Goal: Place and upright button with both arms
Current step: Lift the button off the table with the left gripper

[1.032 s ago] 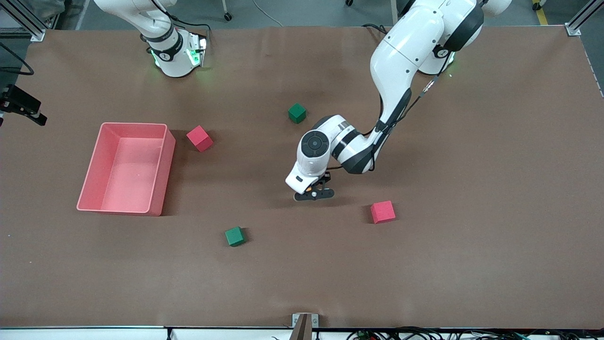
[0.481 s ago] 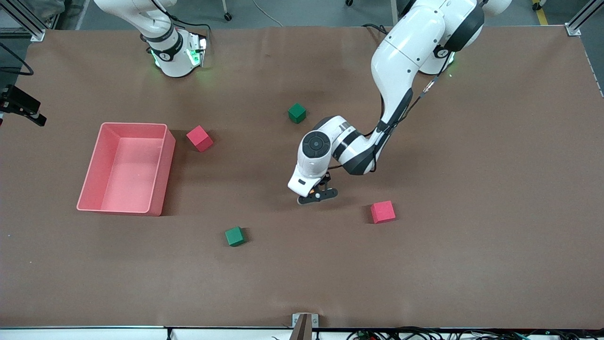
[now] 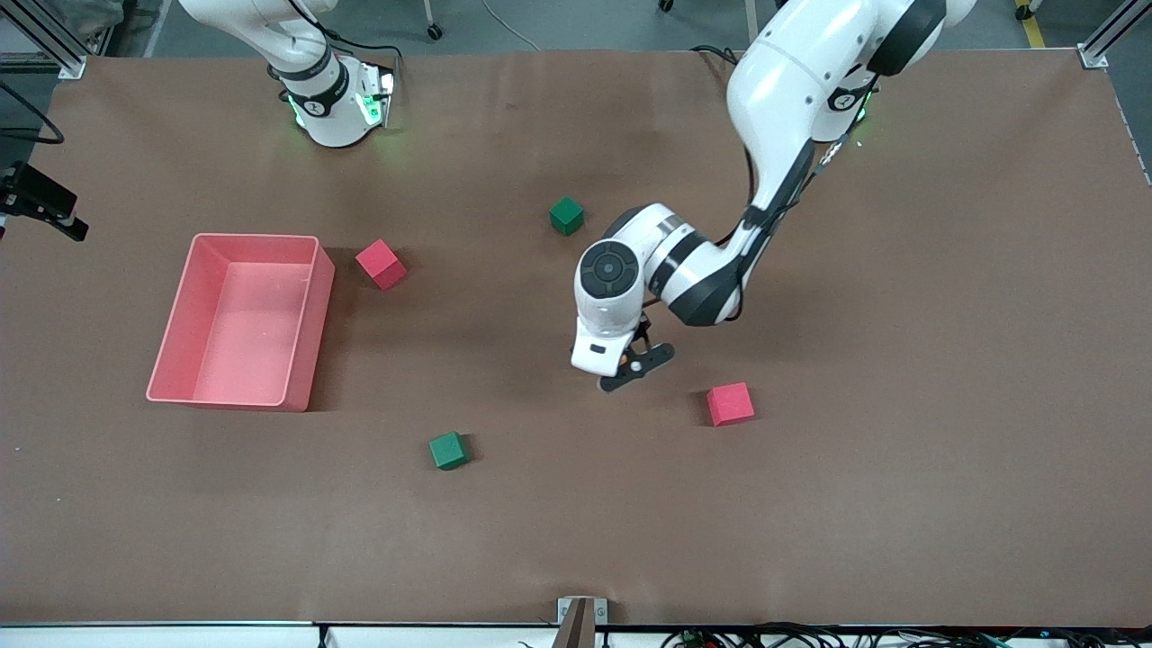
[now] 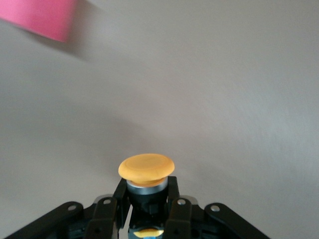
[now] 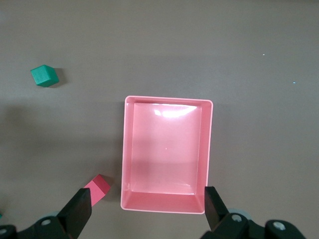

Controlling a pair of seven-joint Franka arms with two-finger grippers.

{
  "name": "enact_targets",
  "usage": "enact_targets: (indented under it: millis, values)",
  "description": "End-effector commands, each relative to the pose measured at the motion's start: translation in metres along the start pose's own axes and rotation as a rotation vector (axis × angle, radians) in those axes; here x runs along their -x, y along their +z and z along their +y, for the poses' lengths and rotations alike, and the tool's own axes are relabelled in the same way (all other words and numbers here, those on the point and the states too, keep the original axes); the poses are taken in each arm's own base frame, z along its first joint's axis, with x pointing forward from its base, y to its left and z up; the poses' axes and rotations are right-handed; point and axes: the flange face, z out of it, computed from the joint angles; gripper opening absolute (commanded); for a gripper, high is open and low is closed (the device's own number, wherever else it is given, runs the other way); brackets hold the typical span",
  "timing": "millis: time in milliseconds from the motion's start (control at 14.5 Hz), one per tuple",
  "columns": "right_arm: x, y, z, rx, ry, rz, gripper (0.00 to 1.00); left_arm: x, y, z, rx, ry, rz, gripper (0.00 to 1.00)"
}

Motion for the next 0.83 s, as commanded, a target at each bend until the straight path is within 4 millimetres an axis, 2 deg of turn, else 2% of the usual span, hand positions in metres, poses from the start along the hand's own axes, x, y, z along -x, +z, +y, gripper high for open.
enact_targets:
  millis: [0, 69, 344, 550, 619, 756]
  values:
    - [0.004, -0.001, 0.003, 0.004, -0.007, -0.003, 1.00, -0.034, -0.065, -0.036, -0.033, -0.123, 0.021, 0.00]
    - [0.003, 0.001, 0.003, 0.003, -0.007, -0.004, 1.00, -0.053, -0.078, -0.051, -0.058, -0.167, 0.018, 0.00]
    - [0.004, 0.000, 0.002, -0.001, -0.010, -0.005, 1.00, -0.089, -0.114, -0.095, -0.131, -0.244, 0.011, 0.00]
    - [0.005, 0.001, -0.002, -0.005, -0.016, -0.018, 1.00, -0.112, -0.124, -0.128, -0.227, -0.314, 0.041, 0.00]
    - [0.004, 0.003, -0.005, -0.005, -0.024, -0.022, 1.00, -0.126, -0.123, -0.141, -0.264, -0.375, 0.057, 0.00]
    - [0.004, 0.006, -0.011, -0.007, -0.033, -0.034, 1.00, -0.134, -0.108, -0.155, -0.334, -0.408, 0.118, 0.00]
